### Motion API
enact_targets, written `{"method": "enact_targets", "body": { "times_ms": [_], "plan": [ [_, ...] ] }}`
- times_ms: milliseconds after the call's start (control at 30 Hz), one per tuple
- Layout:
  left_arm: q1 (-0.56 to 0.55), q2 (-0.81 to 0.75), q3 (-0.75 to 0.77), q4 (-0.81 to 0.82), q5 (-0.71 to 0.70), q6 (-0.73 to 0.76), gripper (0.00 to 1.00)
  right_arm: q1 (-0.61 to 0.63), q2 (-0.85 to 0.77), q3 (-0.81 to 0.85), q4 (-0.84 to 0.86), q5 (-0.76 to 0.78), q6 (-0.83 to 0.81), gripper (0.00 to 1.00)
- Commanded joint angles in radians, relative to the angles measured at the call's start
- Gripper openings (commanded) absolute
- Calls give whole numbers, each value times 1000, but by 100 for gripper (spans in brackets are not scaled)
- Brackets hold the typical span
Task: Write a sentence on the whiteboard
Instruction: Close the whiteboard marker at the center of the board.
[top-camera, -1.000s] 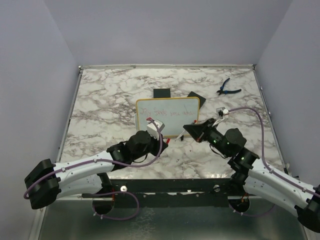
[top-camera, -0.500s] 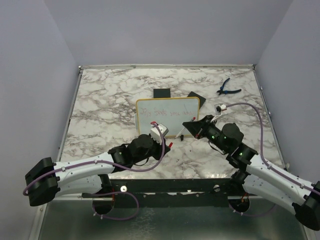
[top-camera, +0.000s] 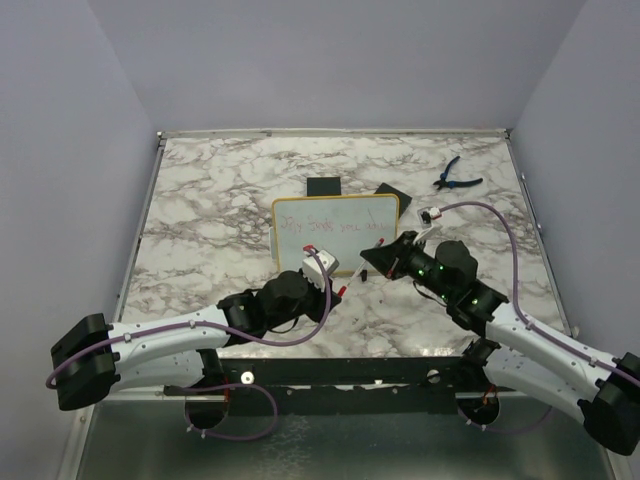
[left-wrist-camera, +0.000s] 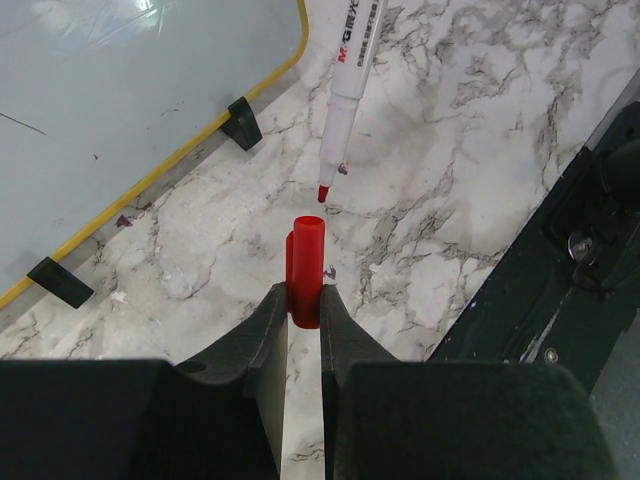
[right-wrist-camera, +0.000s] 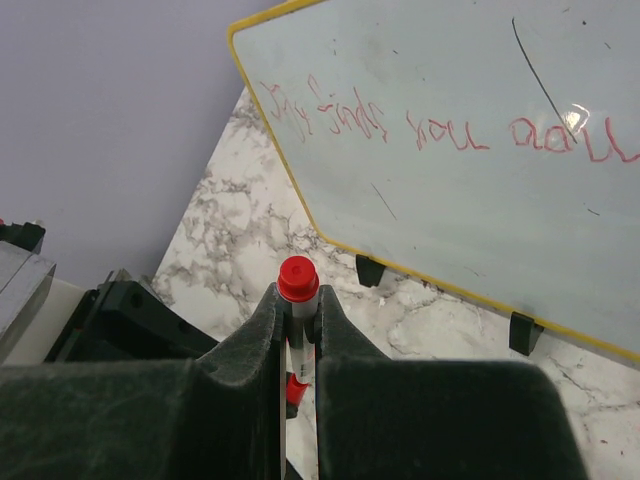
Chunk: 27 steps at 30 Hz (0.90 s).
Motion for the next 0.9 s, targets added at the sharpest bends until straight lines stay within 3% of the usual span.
{"method": "enact_targets", "body": {
  "times_ms": [0, 867],
  "plan": [
    [-10, 1, 9, 22, -28, 17, 0, -13, 25, 20, 6, -61, 8, 1],
    [-27, 5, 15, 25, -39, 28, 0, -38, 46, 7, 60, -123, 33, 1]
  ]
}}
